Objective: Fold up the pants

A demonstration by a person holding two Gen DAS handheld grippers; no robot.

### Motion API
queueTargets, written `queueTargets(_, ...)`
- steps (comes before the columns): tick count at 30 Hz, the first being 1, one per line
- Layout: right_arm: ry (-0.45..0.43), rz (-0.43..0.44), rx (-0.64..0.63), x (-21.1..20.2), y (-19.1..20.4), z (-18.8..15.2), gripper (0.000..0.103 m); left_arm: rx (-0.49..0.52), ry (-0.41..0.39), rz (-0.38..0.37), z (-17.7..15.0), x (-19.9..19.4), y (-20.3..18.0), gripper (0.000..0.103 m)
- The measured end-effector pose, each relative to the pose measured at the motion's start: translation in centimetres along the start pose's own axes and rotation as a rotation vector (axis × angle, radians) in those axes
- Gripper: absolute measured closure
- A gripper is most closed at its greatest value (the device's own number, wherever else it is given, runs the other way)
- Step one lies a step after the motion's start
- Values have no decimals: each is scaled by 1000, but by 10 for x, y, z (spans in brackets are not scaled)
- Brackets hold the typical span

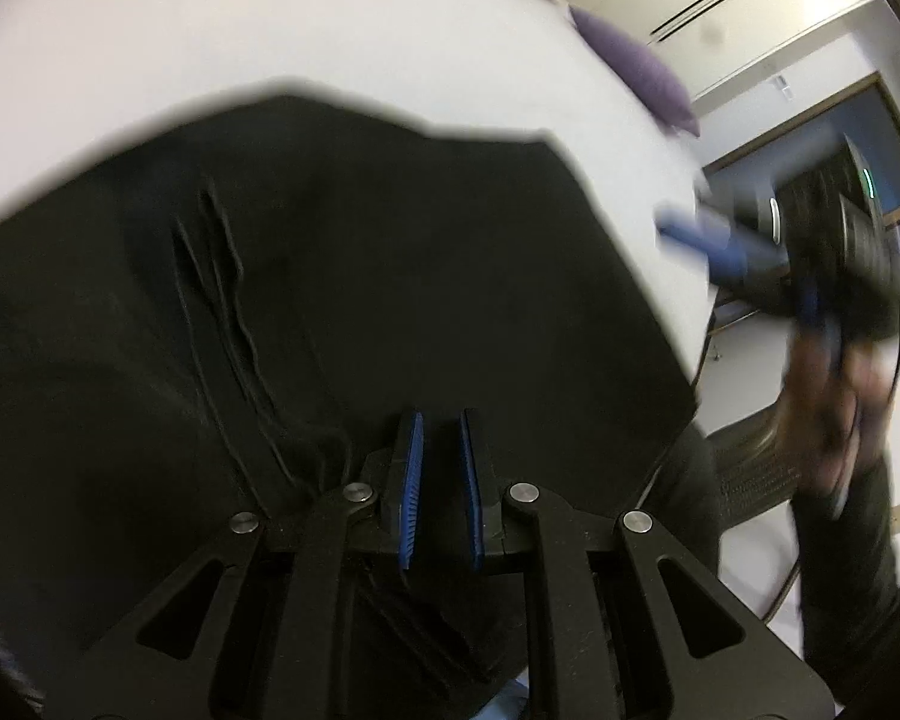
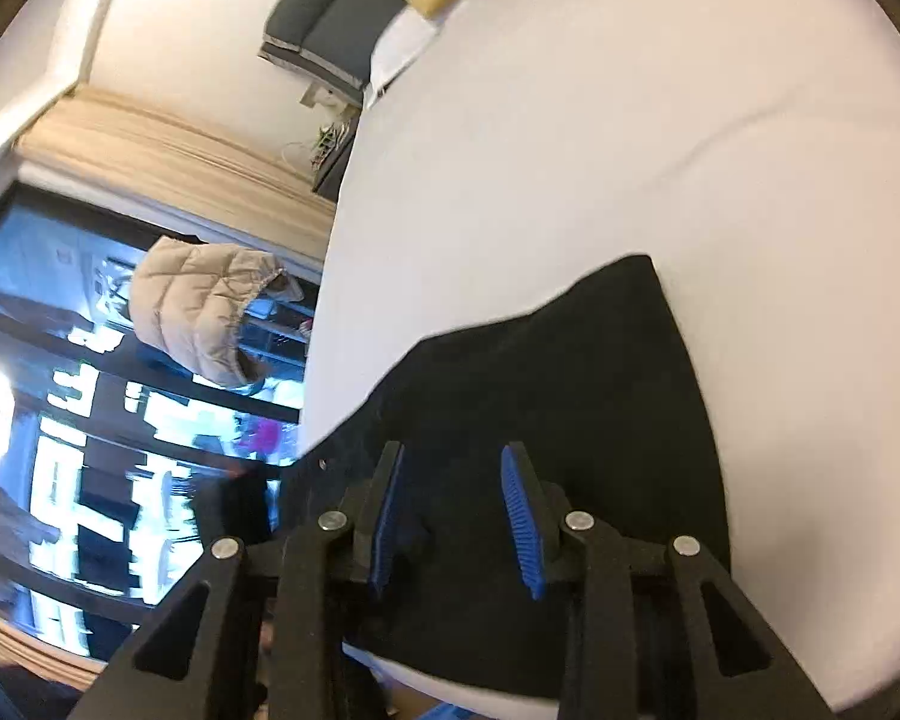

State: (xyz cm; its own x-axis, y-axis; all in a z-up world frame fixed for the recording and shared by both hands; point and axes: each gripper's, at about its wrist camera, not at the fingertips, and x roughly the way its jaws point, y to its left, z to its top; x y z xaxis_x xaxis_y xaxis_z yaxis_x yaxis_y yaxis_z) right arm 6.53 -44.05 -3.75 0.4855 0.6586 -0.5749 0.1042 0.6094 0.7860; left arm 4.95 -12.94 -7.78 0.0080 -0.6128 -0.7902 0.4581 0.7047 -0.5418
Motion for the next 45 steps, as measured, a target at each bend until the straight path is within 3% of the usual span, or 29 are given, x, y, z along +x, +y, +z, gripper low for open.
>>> queueTargets(5, 68, 54, 81, 42, -35, 39, 66, -49, -30, -66, -19, -8, 15, 92)
queueTargets(7, 116, 27, 126, 62, -56, 42, 75, -44, -30, -60, -19, -6, 13, 92)
queueTargets(10, 137, 68, 174, 70, -68, 34, 85, -29, -37, -39, -28, -13, 13, 92)
queueTargets(17, 229, 60, 90, 48, -65, -10, 85, -46, -44, -72, -32, -12, 7, 92)
queueTargets(22, 195, 69, 119, 19, -71, -53, 84, -44, -55, -69, -34, -4, 21, 92)
queueTargets(27, 194, 8, 113, 7, -56, -73, 80, -42, -61, -69, -33, -7, 22, 92)
queueTargets(29, 165, -13, 80, -7, -45, -74, 60, -39, -64, -61, -35, -11, 19, 92)
queueTargets(34, -11, 107, 103, -19, -23, -49, 50, -26, -73, -29, -40, -17, 11, 92)
queueTargets(37, -33, 178, 187, 5, -33, -35, 49, -13, -74, -10, -42, -19, 7, 92)
queueTargets(42, 77, 212, 260, 72, -39, -31, 50, 13, -74, 20, -44, -20, 1, 92)
queueTargets(44, 95, 154, 260, 86, -45, -30, 68, 20, -72, 28, -45, -19, -1, 92)
queueTargets(45, 93, 144, 263, 87, -47, -29, 71, 22, -73, 29, -45, -19, -2, 92)
